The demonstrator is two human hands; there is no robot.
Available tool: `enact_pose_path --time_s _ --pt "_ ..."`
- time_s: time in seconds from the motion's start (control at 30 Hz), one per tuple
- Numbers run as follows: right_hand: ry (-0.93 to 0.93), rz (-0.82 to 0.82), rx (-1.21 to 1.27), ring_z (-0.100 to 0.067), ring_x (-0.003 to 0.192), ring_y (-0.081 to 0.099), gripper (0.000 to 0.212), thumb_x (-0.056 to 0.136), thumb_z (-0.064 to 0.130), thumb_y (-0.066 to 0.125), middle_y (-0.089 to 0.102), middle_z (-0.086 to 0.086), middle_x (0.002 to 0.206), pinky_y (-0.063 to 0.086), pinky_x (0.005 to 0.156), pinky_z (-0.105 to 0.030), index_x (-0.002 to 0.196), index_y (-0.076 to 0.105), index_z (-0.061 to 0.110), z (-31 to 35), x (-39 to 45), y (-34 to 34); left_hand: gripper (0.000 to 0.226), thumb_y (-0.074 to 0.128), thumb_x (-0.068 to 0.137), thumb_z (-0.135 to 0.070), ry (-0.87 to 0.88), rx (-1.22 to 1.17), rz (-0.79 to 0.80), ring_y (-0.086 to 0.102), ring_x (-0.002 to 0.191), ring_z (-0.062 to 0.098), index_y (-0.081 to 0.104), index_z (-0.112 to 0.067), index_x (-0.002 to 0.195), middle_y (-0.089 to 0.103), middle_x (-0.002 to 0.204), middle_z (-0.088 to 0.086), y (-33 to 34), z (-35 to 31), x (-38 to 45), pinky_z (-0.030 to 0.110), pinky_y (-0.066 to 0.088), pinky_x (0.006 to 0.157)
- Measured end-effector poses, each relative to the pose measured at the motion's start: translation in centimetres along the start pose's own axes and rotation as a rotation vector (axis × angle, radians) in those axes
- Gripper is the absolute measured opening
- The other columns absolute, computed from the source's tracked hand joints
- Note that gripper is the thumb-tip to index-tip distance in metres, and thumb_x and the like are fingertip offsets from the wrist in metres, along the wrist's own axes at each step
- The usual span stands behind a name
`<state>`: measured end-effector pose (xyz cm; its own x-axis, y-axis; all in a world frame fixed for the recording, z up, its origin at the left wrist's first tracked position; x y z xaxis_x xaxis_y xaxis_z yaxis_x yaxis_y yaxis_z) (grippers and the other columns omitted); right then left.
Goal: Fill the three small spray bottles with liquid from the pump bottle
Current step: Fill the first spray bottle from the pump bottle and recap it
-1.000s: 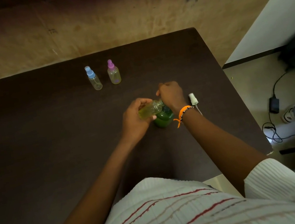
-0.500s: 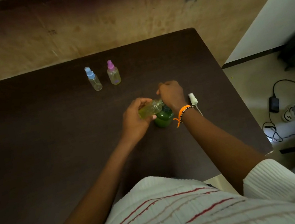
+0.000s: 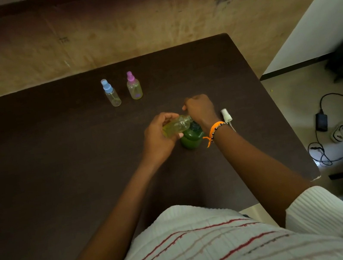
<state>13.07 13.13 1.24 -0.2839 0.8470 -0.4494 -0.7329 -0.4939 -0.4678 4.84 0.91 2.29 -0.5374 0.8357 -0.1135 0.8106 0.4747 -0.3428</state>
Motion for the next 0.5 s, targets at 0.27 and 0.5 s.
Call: enact_pose_path --time_s 0.27,0.5 --pt "0.052 0.053 0.049 -0.026 0.078 0.056 0.023 0.085 0.019 0.055 0.063 -0.008 0.078 0.041 0.072 -0.033 0.068 0.068 0.009 -0.4 0.2 0.5 0.041 0.075 0.065 0.001 -0.002 -0.017 0.009 0.062 0.099 0.015 0.062 -0.019 0.099 0.066 0.103 0.000 0.0 0.0 -0.2 0.035 0.050 0.090" --pt "0.051 0.045 0.104 -0.027 0.076 0.059 0.028 0.086 0.022 0.054 0.064 -0.007 0.073 0.048 0.077 -0.039 0.062 0.064 0.013 -0.7 0.5 0.6 0.042 0.075 0.064 0.001 -0.009 -0.027 -0.001 0.062 0.100 0.015 0.062 -0.017 0.100 0.066 0.105 0.002 0.0 0.2 -0.2 0.035 0.050 0.091"
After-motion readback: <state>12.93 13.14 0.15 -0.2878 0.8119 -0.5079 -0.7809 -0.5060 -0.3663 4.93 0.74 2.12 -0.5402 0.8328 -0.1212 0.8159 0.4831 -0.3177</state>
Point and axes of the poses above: each hand's wrist, its own x-axis towards the middle knuckle, its own y-axis out of the palm, z = x × y, the point moved 6 cm from there along x, towards the middle knuckle
